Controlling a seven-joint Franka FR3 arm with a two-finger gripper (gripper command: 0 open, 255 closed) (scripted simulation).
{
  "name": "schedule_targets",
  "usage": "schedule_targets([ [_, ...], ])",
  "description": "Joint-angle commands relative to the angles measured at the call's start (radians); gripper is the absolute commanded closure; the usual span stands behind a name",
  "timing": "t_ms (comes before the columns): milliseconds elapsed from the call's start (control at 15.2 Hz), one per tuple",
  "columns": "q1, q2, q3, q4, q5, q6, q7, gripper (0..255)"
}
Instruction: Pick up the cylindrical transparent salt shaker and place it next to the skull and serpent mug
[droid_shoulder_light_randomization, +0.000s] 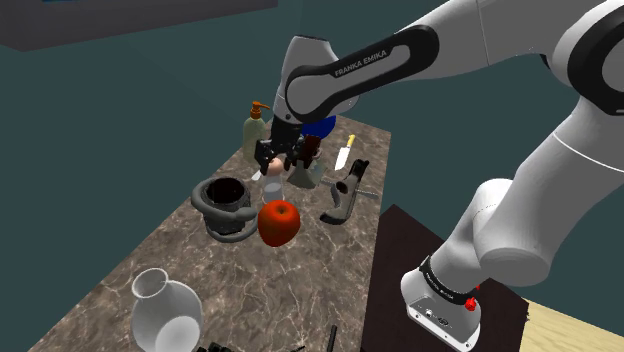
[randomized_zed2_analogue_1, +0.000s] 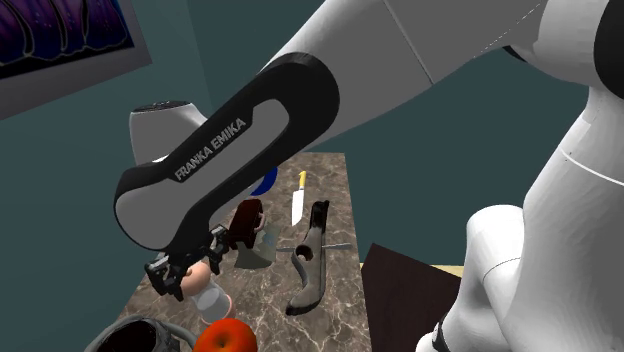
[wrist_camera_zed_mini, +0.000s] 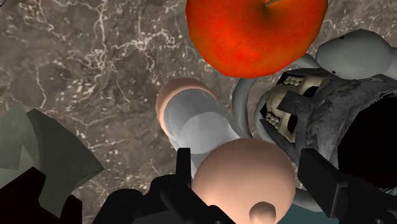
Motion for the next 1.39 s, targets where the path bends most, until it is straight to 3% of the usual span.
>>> schedule_targets([
  [0,0.0,0.0,0.0,-0.001,0.0,0.002,0.0,255],
  [198,0.0,0.0,0.0,-0.001,0.0,0.002,0.0,255],
  [264,0.0,0.0,0.0,-0.001,0.0,0.002,0.0,0],
  [594,0.0,0.0,0.0,-0.001,0.0,0.002,0.0,0],
  [858,-0.01,-0.073,-0.009,0.05,-0.021,-0.123,0.012,0],
  [1320,-0.01,-0.073,-0.009,0.05,-0.021,-0.123,0.012,0],
])
